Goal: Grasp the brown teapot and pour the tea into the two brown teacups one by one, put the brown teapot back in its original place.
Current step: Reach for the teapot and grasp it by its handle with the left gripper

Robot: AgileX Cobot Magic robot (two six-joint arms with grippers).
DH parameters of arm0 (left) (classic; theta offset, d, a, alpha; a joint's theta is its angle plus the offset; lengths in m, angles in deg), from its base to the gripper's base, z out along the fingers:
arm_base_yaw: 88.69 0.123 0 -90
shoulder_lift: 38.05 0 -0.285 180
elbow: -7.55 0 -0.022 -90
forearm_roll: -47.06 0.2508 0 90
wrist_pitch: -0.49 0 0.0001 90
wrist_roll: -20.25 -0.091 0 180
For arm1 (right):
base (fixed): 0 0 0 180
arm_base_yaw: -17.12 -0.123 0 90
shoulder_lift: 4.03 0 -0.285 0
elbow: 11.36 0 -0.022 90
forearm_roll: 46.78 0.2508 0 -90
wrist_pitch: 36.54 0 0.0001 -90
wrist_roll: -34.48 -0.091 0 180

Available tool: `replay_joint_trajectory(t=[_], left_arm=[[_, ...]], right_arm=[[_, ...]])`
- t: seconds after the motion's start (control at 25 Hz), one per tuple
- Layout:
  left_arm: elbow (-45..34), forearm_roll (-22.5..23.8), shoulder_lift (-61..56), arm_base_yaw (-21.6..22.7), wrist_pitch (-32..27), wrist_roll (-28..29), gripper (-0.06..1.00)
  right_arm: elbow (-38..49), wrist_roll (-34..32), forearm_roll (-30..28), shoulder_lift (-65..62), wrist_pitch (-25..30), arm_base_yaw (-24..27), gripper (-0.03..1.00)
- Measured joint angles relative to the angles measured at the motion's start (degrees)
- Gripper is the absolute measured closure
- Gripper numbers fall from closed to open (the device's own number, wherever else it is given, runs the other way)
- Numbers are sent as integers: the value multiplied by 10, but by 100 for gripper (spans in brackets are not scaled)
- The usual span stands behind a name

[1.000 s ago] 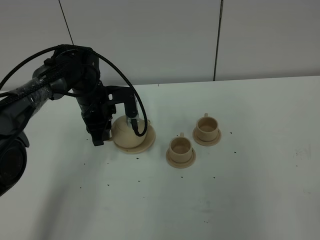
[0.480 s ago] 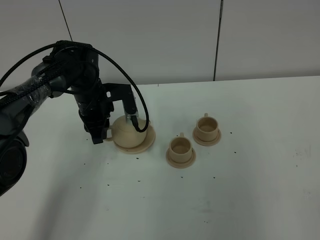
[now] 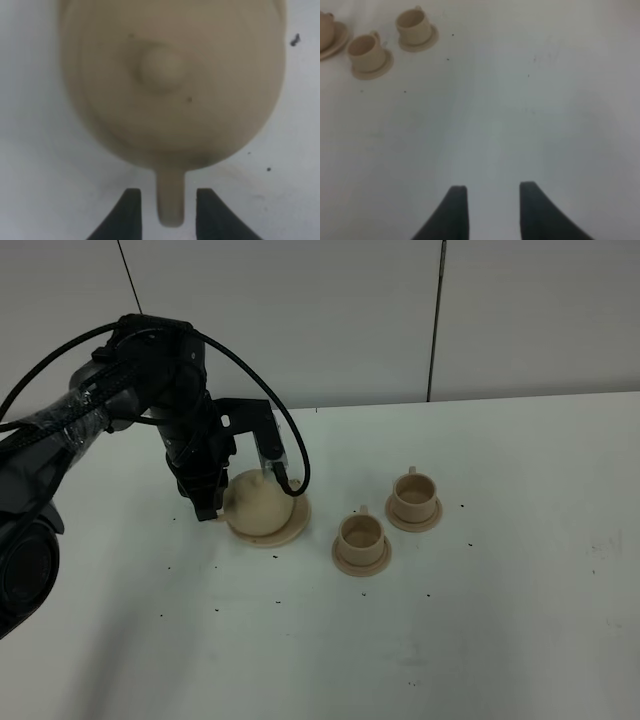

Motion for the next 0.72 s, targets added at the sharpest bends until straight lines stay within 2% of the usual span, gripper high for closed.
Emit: replay_joint_trajectory(t=[0.72], left_arm=[[1,1,14,-1,11,4,61]], right_arm=[[0,0,0,0,0,0,72]])
